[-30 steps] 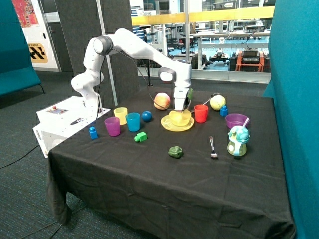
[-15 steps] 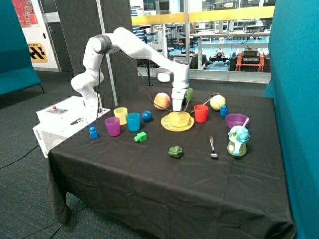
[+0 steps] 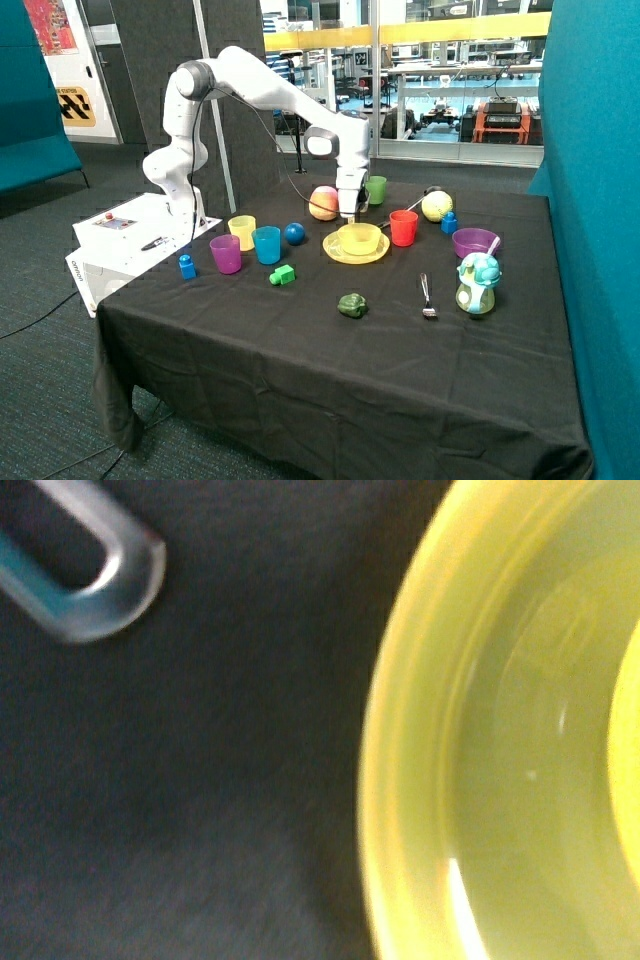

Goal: Place the bowl on the plate and the cup in the bowl matching the color

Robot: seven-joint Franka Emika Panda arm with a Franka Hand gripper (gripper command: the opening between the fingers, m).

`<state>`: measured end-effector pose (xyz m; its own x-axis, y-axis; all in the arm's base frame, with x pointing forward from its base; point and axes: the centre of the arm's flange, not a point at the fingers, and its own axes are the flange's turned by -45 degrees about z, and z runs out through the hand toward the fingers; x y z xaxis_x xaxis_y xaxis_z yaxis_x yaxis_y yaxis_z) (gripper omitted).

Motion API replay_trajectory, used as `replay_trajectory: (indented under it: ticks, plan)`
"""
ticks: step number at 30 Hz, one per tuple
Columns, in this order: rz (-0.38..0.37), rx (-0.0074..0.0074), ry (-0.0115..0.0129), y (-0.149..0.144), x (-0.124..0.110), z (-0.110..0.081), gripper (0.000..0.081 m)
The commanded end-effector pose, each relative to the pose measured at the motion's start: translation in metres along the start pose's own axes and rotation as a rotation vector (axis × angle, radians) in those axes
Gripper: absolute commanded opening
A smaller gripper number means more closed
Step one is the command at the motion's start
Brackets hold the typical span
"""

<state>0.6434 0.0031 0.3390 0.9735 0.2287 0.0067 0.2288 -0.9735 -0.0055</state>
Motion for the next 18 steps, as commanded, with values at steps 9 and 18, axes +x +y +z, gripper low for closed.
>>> replay_trajectory:
  ticks: [9,18]
  plan:
    - [-0.064,-0.0053,-0.0069,-0.033,-0.052,-0.057,0.0489]
    - [-0.061,-0.0053,-0.0069,-0.040,-0.090,-0.066,0.0486]
